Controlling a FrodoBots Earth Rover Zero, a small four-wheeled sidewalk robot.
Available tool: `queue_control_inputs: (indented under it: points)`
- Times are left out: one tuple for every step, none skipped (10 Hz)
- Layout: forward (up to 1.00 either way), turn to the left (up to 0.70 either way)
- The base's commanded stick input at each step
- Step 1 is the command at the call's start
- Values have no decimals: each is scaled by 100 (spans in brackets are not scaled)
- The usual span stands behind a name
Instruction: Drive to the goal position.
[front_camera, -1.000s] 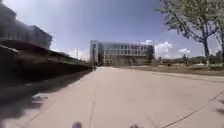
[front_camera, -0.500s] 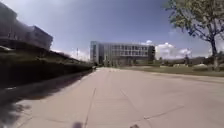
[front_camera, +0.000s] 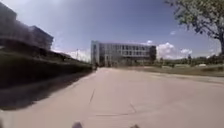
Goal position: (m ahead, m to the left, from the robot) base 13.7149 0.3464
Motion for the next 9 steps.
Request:
queue_control_inputs:
  points:
    - [100,0]
    - [100,0]
    - [100,0]
    - [100,0]
    - [100,0]
    - [100,0]
    - [100,0]
    - [100,0]
    - [100,0]
